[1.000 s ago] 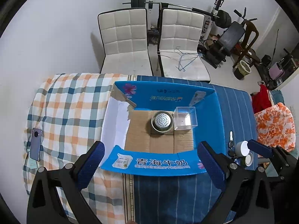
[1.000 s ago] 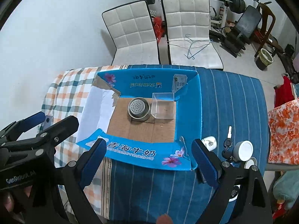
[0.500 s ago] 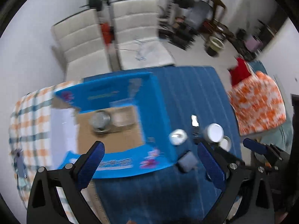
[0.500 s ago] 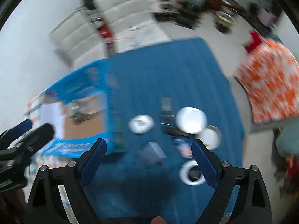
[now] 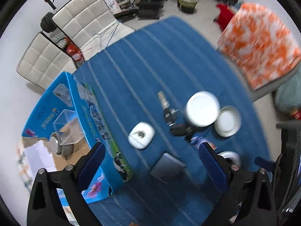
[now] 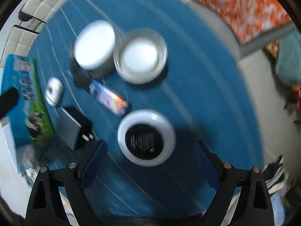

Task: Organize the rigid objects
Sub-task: 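Grasp the white container with the left tool while the right tool grasps the black-topped jar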

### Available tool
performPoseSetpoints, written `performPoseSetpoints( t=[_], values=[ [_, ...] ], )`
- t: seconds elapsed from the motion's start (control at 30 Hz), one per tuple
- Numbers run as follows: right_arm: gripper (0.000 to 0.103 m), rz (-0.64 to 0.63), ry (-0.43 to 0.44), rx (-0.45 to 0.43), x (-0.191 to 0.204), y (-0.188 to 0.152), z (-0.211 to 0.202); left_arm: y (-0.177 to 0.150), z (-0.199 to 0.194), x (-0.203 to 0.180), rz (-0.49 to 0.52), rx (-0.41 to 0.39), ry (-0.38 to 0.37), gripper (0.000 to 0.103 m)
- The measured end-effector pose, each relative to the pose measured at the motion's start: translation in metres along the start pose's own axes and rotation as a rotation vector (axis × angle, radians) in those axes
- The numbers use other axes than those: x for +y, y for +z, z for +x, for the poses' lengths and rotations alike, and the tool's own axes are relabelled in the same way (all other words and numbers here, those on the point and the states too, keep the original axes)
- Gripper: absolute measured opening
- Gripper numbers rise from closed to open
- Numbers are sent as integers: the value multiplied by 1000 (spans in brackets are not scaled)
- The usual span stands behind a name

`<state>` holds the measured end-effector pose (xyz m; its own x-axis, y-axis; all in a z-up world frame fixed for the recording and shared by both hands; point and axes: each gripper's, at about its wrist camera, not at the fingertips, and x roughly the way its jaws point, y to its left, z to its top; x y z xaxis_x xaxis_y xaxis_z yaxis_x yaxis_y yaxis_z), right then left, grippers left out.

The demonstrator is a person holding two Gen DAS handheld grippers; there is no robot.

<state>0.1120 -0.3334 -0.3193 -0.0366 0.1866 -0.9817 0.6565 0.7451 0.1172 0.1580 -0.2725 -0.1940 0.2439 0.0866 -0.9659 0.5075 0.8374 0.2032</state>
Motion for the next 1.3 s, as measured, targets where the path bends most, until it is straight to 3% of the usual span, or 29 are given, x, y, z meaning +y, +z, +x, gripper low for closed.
performPoseSetpoints(
  t=[0.13,0.17,0.37,0.53,0.67,0.87,1.1,1.3],
  values=[
    [91,8,-23,-26,5,-2,23,-7,18,-5,39,38,55,102],
    [78,-13,-65,-52,8,-2,19,-8,22,-5,45,49,57,102],
    [77,4,-89,-59,-25,19,7,4,32,-8,40,74,9,102],
    [77,-13,-121,-54,-44,51,-8,27,51,-31,62,98,-137,102],
    [77,-33,-149,-56,-50,63,-15,38,75,-60,129,152,-142,102],
    [77,-39,-148,-53,-51,64,-15,52,97,-82,148,190,-135,102],
    [77,-12,-119,-54,-57,65,-14,62,108,-61,81,205,-182,102],
    [78,12,-101,-62,-57,66,-15,64,118,-38,-66,251,-344,102]
  ],
)
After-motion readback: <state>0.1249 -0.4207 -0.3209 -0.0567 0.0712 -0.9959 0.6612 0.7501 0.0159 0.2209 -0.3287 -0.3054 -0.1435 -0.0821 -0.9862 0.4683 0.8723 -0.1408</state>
